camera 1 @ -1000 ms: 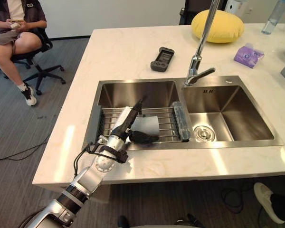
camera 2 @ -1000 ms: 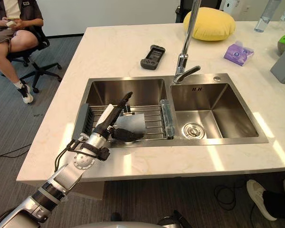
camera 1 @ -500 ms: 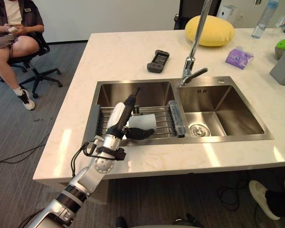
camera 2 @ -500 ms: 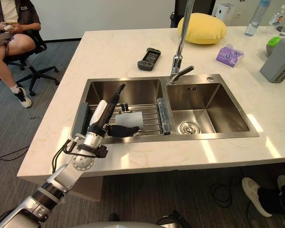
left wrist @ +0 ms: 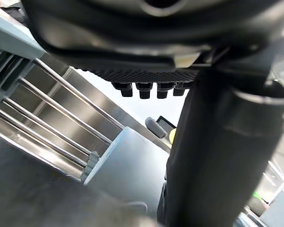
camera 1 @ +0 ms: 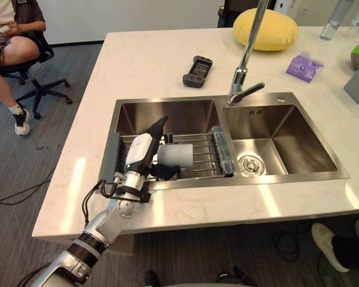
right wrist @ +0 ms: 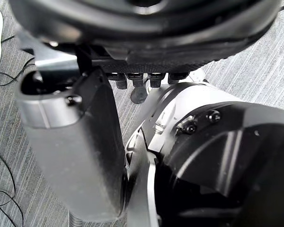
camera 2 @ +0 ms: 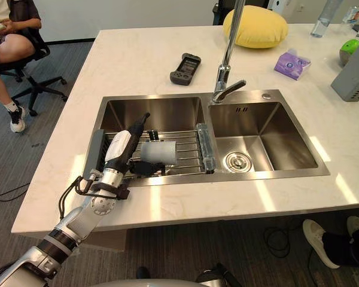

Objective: Walk over to the sink, pick up the cup, carry it to the dishwasher, place the cup inside the dishwasher, then close the dishwasher door

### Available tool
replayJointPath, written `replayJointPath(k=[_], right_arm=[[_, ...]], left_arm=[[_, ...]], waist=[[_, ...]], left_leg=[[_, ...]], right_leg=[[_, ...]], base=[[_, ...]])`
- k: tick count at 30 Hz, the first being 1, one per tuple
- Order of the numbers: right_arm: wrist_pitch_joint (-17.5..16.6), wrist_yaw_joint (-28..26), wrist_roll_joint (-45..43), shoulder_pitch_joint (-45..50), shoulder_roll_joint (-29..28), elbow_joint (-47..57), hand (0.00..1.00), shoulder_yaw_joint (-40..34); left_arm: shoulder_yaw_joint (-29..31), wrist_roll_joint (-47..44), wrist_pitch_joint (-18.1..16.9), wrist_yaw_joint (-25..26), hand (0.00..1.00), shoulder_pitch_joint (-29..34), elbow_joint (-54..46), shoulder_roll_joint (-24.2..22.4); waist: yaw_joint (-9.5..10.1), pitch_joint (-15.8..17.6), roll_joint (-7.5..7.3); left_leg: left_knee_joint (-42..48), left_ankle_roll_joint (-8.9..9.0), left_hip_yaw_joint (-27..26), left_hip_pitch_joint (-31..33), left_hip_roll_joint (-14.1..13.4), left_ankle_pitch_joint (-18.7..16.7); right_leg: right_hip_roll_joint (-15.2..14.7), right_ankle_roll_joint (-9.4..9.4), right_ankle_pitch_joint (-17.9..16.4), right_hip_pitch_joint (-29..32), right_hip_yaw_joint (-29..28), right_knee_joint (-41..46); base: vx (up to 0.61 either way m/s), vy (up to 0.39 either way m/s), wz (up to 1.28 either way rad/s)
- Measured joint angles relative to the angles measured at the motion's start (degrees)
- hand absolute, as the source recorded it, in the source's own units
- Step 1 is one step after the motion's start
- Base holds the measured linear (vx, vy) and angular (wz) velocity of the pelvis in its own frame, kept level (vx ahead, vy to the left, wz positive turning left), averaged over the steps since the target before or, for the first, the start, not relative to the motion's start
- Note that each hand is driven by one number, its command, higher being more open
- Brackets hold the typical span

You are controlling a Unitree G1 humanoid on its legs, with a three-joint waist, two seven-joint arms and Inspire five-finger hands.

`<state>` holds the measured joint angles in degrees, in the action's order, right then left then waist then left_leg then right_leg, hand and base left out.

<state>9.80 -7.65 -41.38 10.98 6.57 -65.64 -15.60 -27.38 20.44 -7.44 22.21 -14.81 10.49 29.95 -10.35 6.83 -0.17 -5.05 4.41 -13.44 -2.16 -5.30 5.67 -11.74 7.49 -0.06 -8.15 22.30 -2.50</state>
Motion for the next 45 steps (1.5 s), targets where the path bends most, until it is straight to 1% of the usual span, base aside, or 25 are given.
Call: replayJointPath(k=[1,2,3,6,8,10,13,16,18,23,26,30,32,35,37,39,40,42,45], right_arm=[[0.0,0.0,0.0,0.0,0.0,0.0,1.0,0.0],[0.0,0.0,0.0,0.0,0.0,0.1,1.0,0.0],[0.0,0.0,0.0,0.1,0.1,0.2,1.0,0.0],[0.1,0.0,0.0,0.3,0.1,0.5,1.0,0.1],[0.1,0.0,0.0,0.3,0.2,0.5,1.0,0.2],[0.1,0.0,0.0,0.3,0.2,0.5,1.0,0.2],[0.2,0.0,0.0,0.2,0.6,0.5,1.0,0.9],[0.2,0.0,0.0,-0.1,1.1,0.6,1.0,1.5],[0.1,0.0,0.0,-0.3,1.6,0.7,1.0,2.5],[0.1,0.0,0.0,-0.4,2.0,1.0,1.0,2.6],[0.0,0.0,0.0,-0.4,2.1,1.0,1.0,2.7],[-0.1,0.0,-0.1,-0.4,2.4,1.0,1.0,3.3],[-0.1,0.0,0.0,-0.4,2.7,1.3,1.0,3.6],[-0.1,0.0,0.0,-0.4,2.8,1.5,1.0,3.6],[0.0,-0.1,0.0,-0.4,3.0,1.5,1.0,3.7],[-0.1,-0.1,0.0,-0.4,3.1,1.1,1.0,3.6],[-0.1,-0.1,0.0,-0.4,3.2,1.0,1.0,3.6],[-0.1,-0.1,0.0,-0.4,3.3,0.9,1.0,3.5],[-0.1,0.0,0.0,-0.5,3.2,0.9,1.0,3.5]], left_arm=[[0.0,0.0,-0.2,-0.4,1.0,0.0,0.1,0.1],[0.0,0.0,-0.6,-2.0,1.0,-0.1,0.2,0.7],[-0.1,0.0,-0.8,-3.9,1.0,-0.1,0.2,1.2],[-0.3,-0.1,-0.8,-7.5,1.0,-1.0,0.2,2.1],[-2.2,-0.3,-0.8,-10.0,1.0,-3.0,0.1,4.0],[-3.7,-0.4,-0.6,-11.4,1.0,-4.1,-0.8,5.2],[-5.5,-0.4,0.0,-13.9,1.0,-5.6,-2.1,6.0],[-6.9,-0.4,0.7,-15.5,1.0,-6.5,-3.7,6.9],[-7.0,-0.2,0.8,-16.7,1.0,-6.9,-4.0,7.2],[-8.5,0.0,1.2,-18.7,1.0,-8.6,-4.0,8.3],[-9.3,0.0,1.7,-19.9,1.0,-9.4,-4.2,9.3],[-10.5,0.0,2.7,-21.6,1.0,-10.1,-5.9,10.8],[-11.5,-0.2,3.0,-23.6,1.0,-11.2,-6.8,12.1],[-12.7,-1.3,4.4,-26.4,1.0,-12.6,-8.4,13.3],[-13.6,-2.1,6.1,-28.1,1.0,-14.0,-9.7,14.4],[-13.7,-2.6,8.6,-30.0,1.0,-14.2,-11.7,14.5],[-13.7,-2.6,8.9,-30.3,1.0,-14.2,-12.0,14.5],[-13.7,-3.7,10.8,-31.6,1.0,-14.4,-12.9,14.5],[-14.3,-5.3,12.5,-32.0,1.0,-15.3,-13.0,14.5]], waist=[[0.0,0.0,0.02],[0.0,0.0,0.03],[0.0,0.1,0.06],[-0.01,0.1,0.1],[0.0,0.1,0.16],[-0.02,0.1,0.18],[-0.09,0.2,0.34],[-0.22,0.3,0.56],[-0.9,0.5,0.85],[-1.55,0.8,1.62],[-1.7,0.8,1.84],[-1.73,0.9,1.97],[-1.74,1.0,2.19],[-1.77,1.1,2.49],[-1.8,1.2,2.72],[-1.77,0.9,3.13],[-1.76,0.8,3.26],[-1.73,0.4,3.96],[-1.69,0.3,4.17]], left_leg=[[0.0,0.0,0.0,0.0,0.0,0.0],[0.0,-0.01,-0.1,-0.1,0.0,0.0],[0.0,-0.02,-0.3,-0.2,0.0,0.0],[-0.3,-0.02,-0.3,-0.3,-0.1,0.0],[-0.3,-0.01,-0.2,-0.3,0.0,0.0],[-0.3,0.0,-0.2,-0.2,0.0,0.0],[0.0,0.03,0.0,-0.1,0.1,-0.2],[0.0,0.02,0.2,-0.1,0.2,-0.2],[0.0,0.02,0.3,-0.2,0.2,-0.2],[0.0,0.02,0.2,-0.3,0.2,-0.2],[0.0,0.01,0.1,-0.4,0.1,-0.2],[0.0,0.04,0.1,-0.4,0.1,-0.3],[0.0,0.05,0.0,-0.4,0.2,-0.4],[0.0,0.14,0.0,-0.4,0.2,-0.4],[0.0,0.17,-0.1,-0.3,0.2,-0.5],[0.0,0.17,-0.7,-0.3,0.1,-0.5],[0.0,0.17,-0.7,-0.2,0.1,-0.5],[0.0,0.18,-1.1,0.0,-0.1,-0.5],[0.0,0.17,-1.3,0.1,-0.3,-0.5]], right_leg=[[0.0,-0.15,-0.1,0.0,0.0,0.0],[0.0,-0.41,-0.3,0.0,-0.2,0.0],[0.0,-0.39,-0.3,0.0,-0.3,0.0],[0.0,-0.28,-0.3,0.0,-0.4,0.1],[0.0,-0.24,-0.4,0.0,-0.4,0.1],[-0.1,-0.17,-0.4,0.0,-0.3,0.1],[-0.1,-0.07,-0.4,0.0,-0.1,0.1],[-0.1,0.18,-0.3,-0.2,0.1,0.1],[-0.1,0.18,-0.3,-0.4,0.3,0.0],[-0.1,0.05,-0.4,-0.5,0.2,0.0],[-0.1,-0.3,-0.6,-0.5,0.0,0.0],[-0.1,-0.28,-0.6,-0.5,0.0,-0.1],[-0.1,-0.24,-0.5,-0.5,0.0,-0.1],[-0.1,0.09,-0.3,-0.5,0.0,-0.3],[-0.1,0.15,-0.3,-0.5,-0.1,-0.3],[-0.1,0.32,-0.2,-0.2,-1.0,-0.2],[-0.1,0.32,-0.2,-0.1,-1.2,-0.2],[-0.1,0.33,-0.2,0.5,-1.8,0.6],[0.0,0.33,-0.2,1.2,-2.3,1.3]], base=[[0.0,0.0,0.0],[0.0,0.0,-0.05],[0.0,0.0,-0.06],[0.0,0.0,-0.02],[0.0,0.0,0.0],[0.0,0.0,0.0],[0.0,0.0,0.03],[0.0,0.0,0.04],[0.0,0.0,0.02],[0.0,0.0,0.0],[0.0,0.0,0.0],[0.0,0.0,0.0],[0.0,0.0,0.0],[0.0,0.0,0.0],[0.0,0.0,0.0],[0.0,0.0,-0.05],[0.0,-0.002,-0.08],[0.0,-0.004,-0.07],[-0.03,-0.004,-0.06]])
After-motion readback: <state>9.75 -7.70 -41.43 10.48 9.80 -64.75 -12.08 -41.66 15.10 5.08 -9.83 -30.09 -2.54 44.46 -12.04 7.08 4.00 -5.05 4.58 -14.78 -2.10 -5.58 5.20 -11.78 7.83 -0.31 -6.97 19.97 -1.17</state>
